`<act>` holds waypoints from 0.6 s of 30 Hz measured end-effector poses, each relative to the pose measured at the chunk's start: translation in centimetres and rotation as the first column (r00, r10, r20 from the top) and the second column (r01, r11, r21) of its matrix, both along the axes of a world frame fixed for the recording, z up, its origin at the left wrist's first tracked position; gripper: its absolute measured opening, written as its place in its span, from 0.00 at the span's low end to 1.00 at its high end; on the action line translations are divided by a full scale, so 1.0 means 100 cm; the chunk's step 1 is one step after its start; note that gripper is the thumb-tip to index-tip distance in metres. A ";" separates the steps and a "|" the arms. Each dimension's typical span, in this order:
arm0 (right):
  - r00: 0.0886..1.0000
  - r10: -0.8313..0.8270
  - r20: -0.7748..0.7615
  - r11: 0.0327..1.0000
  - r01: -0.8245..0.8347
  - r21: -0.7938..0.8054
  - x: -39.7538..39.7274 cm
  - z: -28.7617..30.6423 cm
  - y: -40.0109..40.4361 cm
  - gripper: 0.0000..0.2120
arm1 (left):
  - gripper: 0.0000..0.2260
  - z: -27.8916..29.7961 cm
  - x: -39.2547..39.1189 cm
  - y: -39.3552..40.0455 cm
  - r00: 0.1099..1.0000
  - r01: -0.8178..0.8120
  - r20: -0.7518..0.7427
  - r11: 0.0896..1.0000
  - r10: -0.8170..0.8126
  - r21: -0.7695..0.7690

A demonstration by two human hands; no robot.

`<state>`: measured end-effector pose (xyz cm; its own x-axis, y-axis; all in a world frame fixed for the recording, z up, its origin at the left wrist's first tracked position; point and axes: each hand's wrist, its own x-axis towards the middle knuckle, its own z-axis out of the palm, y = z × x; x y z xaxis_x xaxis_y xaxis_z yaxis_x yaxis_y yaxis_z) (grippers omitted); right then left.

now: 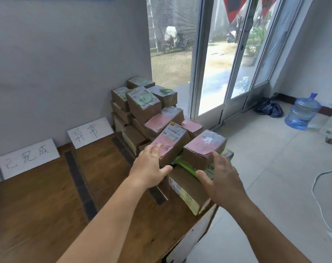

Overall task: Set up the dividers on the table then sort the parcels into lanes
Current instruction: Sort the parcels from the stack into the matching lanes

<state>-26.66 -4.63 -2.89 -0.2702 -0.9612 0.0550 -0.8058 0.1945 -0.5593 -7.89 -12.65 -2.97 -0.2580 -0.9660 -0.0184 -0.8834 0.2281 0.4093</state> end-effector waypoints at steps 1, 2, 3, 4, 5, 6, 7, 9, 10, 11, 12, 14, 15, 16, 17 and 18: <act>1.000 -0.003 0.013 1.000 0.003 -0.003 -0.004 0.001 -0.007 0.35 | 0.37 -0.001 -0.003 -0.007 1.000 -0.017 0.016 1.000 0.017 0.008; 0.999 -0.008 0.031 1.000 0.008 -0.007 -0.008 0.001 -0.014 0.35 | 0.38 -0.002 -0.006 -0.012 0.999 -0.036 0.028 0.999 0.035 0.016; 0.999 -0.011 0.049 1.000 0.012 -0.011 -0.012 0.001 -0.020 0.36 | 0.39 -0.003 -0.009 -0.017 0.998 -0.056 0.035 0.998 0.055 0.026; 0.998 -0.014 0.064 1.000 0.015 -0.010 -0.015 0.000 -0.026 0.36 | 0.40 -0.004 -0.011 -0.021 0.996 -0.076 0.044 0.996 0.074 0.038; 0.997 -0.018 0.077 1.000 0.018 -0.004 -0.017 -0.001 -0.031 0.36 | 0.42 -0.005 -0.013 -0.025 0.994 -0.092 0.057 0.994 0.089 0.052; 0.996 -0.022 0.086 1.000 0.021 0.006 -0.018 -0.002 -0.034 0.36 | 0.43 -0.006 -0.015 -0.027 0.992 -0.104 0.073 0.992 0.100 0.064; 0.996 -0.025 0.091 1.000 0.024 0.013 -0.020 -0.003 -0.037 0.36 | 0.43 -0.007 -0.016 -0.030 0.990 -0.116 0.090 0.991 0.109 0.074; 0.996 -0.034 0.088 0.999 0.032 0.023 -0.021 -0.006 -0.042 0.36 | 0.44 -0.010 -0.018 -0.035 0.986 -0.134 0.115 0.987 0.124 0.088; 0.996 -0.039 0.081 0.999 0.036 0.032 -0.022 -0.007 -0.043 0.36 | 0.45 -0.012 -0.019 -0.037 0.984 -0.140 0.124 0.986 0.128 0.093; 0.997 -0.044 0.071 0.998 0.041 0.045 -0.022 -0.008 -0.045 0.36 | 0.45 -0.013 -0.020 -0.040 0.983 -0.144 0.131 0.985 0.130 0.096; 0.997 -0.048 0.060 0.997 0.045 0.059 -0.021 -0.009 -0.046 0.36 | 0.45 -0.015 -0.020 -0.042 0.982 -0.145 0.139 0.985 0.131 0.096; 0.997 -0.054 0.047 0.996 0.050 0.076 -0.019 -0.010 -0.048 0.36 | 0.44 -0.018 -0.020 -0.046 0.978 -0.149 0.157 0.986 0.135 0.080; 0.997 -0.057 0.046 0.995 0.053 0.079 -0.018 -0.009 -0.049 0.36 | 0.44 -0.020 -0.020 -0.048 0.977 -0.151 0.163 0.986 0.139 0.068; 0.997 -0.061 0.046 0.995 0.057 0.081 -0.017 -0.009 -0.050 0.36 | 0.44 -0.022 -0.020 -0.050 0.976 -0.156 0.162 0.986 0.145 0.056; 0.996 -0.069 0.050 0.994 0.064 0.085 -0.015 -0.009 -0.051 0.36 | 0.44 -0.024 -0.019 -0.051 0.976 -0.162 0.154 0.986 0.152 0.051; 0.995 -0.080 0.056 0.993 0.075 0.092 -0.014 -0.009 -0.051 0.36 | 0.44 -0.025 -0.019 -0.053 0.977 -0.167 0.146 0.985 0.158 0.048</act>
